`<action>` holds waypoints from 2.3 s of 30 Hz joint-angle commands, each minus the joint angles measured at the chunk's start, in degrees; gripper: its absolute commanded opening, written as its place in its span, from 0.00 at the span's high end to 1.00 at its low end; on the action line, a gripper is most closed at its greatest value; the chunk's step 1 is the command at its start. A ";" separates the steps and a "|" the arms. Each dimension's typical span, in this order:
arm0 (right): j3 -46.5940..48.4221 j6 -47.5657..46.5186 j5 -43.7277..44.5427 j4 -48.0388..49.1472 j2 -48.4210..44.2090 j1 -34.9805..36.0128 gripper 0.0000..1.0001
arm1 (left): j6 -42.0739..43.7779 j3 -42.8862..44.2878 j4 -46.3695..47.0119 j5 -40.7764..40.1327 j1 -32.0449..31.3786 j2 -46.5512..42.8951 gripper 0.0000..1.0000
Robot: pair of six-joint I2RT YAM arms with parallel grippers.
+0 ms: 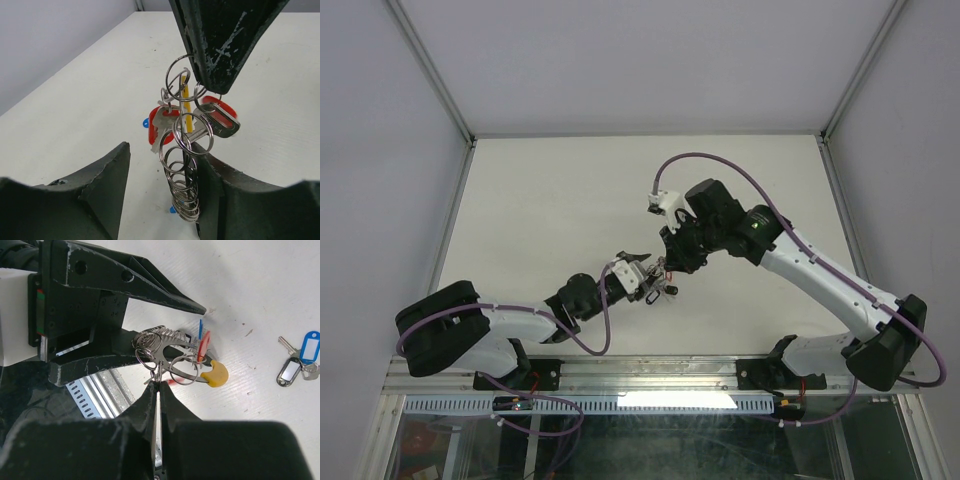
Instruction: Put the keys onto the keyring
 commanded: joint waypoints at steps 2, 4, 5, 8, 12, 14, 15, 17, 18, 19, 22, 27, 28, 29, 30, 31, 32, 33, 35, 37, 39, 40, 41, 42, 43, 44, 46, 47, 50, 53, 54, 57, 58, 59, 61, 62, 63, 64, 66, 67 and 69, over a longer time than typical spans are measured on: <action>2.30 -0.48 1.74 0.73 0.67 0.25 1.00 | -2.20 -1.95 4.61 3.99 0.14 -1.15 0.50; 2.83 -2.28 2.13 -0.95 1.08 0.13 1.00 | -2.85 -2.85 5.04 6.28 0.16 -2.66 0.50; 3.08 -2.88 2.60 -1.89 1.37 0.17 1.00 | -3.20 -3.32 4.71 7.28 0.16 -3.63 0.50; 4.36 -3.96 2.60 -5.27 2.80 0.16 1.00 | -4.03 -4.03 3.83 10.20 0.16 -6.07 0.52; 5.42 -4.85 0.30 -8.38 4.42 0.16 1.00 | -4.86 -5.14 5.19 12.49 0.16 -8.45 0.54; 5.31 -5.42 0.13 -8.75 4.40 0.17 1.00 | -5.33 -5.02 5.52 14.23 0.16 -9.22 0.55; 5.28 -5.95 0.20 -8.94 4.32 0.14 1.00 | -5.45 -4.82 5.70 15.18 0.16 -9.44 0.56; 5.34 -7.01 0.21 -9.29 4.19 0.16 1.00 | -5.84 -4.03 5.18 16.76 0.16 -9.57 0.59; 5.32 -7.64 0.03 -9.65 4.14 0.16 1.00 | -5.90 -3.58 4.50 17.56 0.16 -9.57 0.63; 5.40 -8.31 -0.29 -9.84 4.06 0.17 1.00 | -5.90 -3.05 3.80 18.12 0.23 -9.51 0.66; 5.30 -9.74 -1.23 -10.58 3.81 0.41 1.00 | -6.30 -2.39 3.72 19.51 0.61 -9.02 0.70; 4.51 -10.53 -1.99 -10.73 3.68 1.16 1.00 | -7.58 -1.72 4.63 19.76 1.44 -7.78 0.67; 4.46 -10.49 -2.25 -10.60 3.69 1.36 1.00 | -7.68 -1.41 4.57 19.72 1.53 -7.61 0.66; 4.33 -10.53 -2.39 -10.30 3.69 1.46 1.00 | -7.74 -1.14 4.56 19.59 1.64 -7.33 0.66; 4.19 -10.54 -2.54 -10.03 3.68 1.62 1.00 | -7.78 -0.83 4.56 19.54 1.72 -7.06 0.65; 4.06 -10.54 -2.71 -9.79 3.70 1.78 1.00 | -7.85 -0.50 4.58 19.53 1.80 -6.77 0.65; 4.00 -10.54 -2.83 -9.59 3.74 1.87 1.00 | -7.89 -0.28 4.54 19.53 1.90 -6.42 0.64; 3.91 -10.54 -2.98 -9.37 3.78 1.98 1.00 | -7.88 0.01 4.56 19.53 1.99 -6.02 0.64; 3.78 -10.54 -3.16 -9.17 3.78 2.07 1.00 | -7.94 0.40 4.61 19.61 2.09 -5.35 0.64; 3.68 -10.71 -3.53 -9.15 3.78 2.31 1.00 | -8.05 0.69 4.88 20.06 2.24 -4.73 0.65; 3.63 -10.88 -3.80 -9.07 3.78 2.45 1.00 | -8.22 1.10 4.87 20.62 2.26 -4.12 0.66; 3.49 -11.01 -3.82 -9.12 3.78 2.53 1.00 | -8.18 1.22 4.83 20.91 2.33 -3.86 0.67; 3.44 -11.09 -3.82 -9.07 3.78 2.62 1.00 | -8.22 1.31 4.83 21.20 2.35 -3.70 0.68; 3.43 -11.19 -3.83 -9.07 3.78 2.66 1.00 | -8.15 1.45 4.85 21.53 2.35 -3.61 0.68; 3.38 -11.30 -3.87 -9.10 3.78 2.75 1.00 | -8.10 1.54 4.76 21.88 2.43 -3.52 0.70; 3.36 -11.45 -3.95 -9.07 3.78 2.84 1.00 | -8.02 1.66 4.63 22.28 2.48 -3.50 0.71; 3.30 -11.67 -4.08 -9.12 3.74 3.02 1.00 | -7.70 1.97 4.15 23.21 2.64 -3.43 0.72; 3.26 -11.82 -4.09 -9.13 3.78 3.06 1.00 | -7.58 2.15 3.94 23.87 2.70 -3.35 0.72; 3.25 -12.18 -4.09 -9.15 3.92 3.24 1.00 | -7.08 2.76 2.68 26.15 3.00 -3.34 0.73; 3.25 -12.46 -4.09 -9.40 3.92 3.41 1.00 | -6.40 3.36 1.15 27.99 3.26 -3.51 0.77; 3.25 -12.59 -4.09 -9.54 3.88 3.49 1.00 | -6.10 3.58 0.39 28.73 3.36 -3.51 0.77; 3.24 -13.03 -4.26 -9.93 3.87 3.66 1.00 | -4.82 4.83 -2.65 31.21 3.79 -3.56 0.78; 3.25 -13.31 -4.30 -10.15 3.87 3.76 1.00 | -4.54 5.19 -3.54 32.15 3.95 -3.59 0.78; 3.31 -13.53 -4.39 -10.39 3.86 3.85 1.00 | -4.35 5.49 -4.12 32.91 4.20 -3.65 0.78; 3.17 -13.99 -4.52 -10.89 3.87 4.01 1.00 | -4.14 5.95 -5.13 34.36 4.65 -3.84 0.78; 3.22 -14.17 -4.53 -11.00 3.88 4.11 1.00 | -3.98 6.10 -5.58 34.82 4.86 -3.88 0.79; 3.26 -14.27 -4.53 -11.09 3.87 4.14 1.00 | -3.81 6.36 -6.08 35.38 5.08 -3.94 0.80; 3.18 -14.38 -4.60 -11.09 3.87 4.25 1.00 | -3.56 6.61 -6.77 36.06 5.28 -4.00 0.80; 3.09 -14.41 -4.70 -11.08 3.87 4.37 1.00 | -3.19 7.03 -7.76 36.87 5.57 -4.05 0.81; 3.09 -14.41 -4.71 -11.02 3.87 4.45 1.00 | -3.02 7.27 -8.20 37.30 5.67 -4.08 0.83; 3.11 -14.48 -4.71 -11.00 3.95 4.54 1.00 | -2.77 7.69 -9.00 37.90 5.77 -4.04 0.86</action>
